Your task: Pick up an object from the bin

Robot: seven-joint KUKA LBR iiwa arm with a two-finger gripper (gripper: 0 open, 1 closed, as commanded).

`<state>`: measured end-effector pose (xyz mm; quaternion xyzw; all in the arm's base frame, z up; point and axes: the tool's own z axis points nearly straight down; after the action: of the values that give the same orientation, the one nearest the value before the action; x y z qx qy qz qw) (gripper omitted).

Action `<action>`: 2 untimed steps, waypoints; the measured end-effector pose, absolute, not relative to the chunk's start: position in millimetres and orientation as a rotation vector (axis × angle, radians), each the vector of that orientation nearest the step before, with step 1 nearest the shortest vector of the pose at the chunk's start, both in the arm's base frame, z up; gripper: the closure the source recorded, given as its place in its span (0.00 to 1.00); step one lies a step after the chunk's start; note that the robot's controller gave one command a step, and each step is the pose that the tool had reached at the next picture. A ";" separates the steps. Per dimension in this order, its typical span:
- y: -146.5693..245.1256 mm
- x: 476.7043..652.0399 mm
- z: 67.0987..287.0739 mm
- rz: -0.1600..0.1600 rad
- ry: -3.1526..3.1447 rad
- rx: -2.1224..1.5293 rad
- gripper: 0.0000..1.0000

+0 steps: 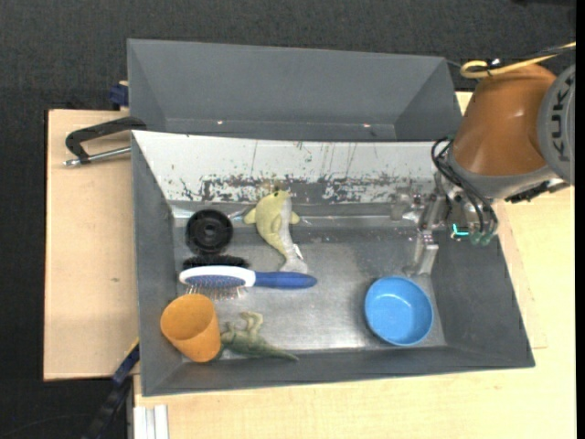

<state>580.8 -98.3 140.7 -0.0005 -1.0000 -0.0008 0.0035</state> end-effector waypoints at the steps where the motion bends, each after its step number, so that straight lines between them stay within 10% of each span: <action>1: -94.2 518.4 86.0 -0.003 -3.123 0.288 0.00; 2: -94.1 521.2 88.4 0.000 -3.131 0.291 1.00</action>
Offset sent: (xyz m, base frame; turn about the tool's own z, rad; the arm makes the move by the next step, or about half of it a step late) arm -0.0613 0.0032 -0.0536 -0.1858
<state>521.2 -94.1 88.4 0.0924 -0.9957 -0.0002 -0.0017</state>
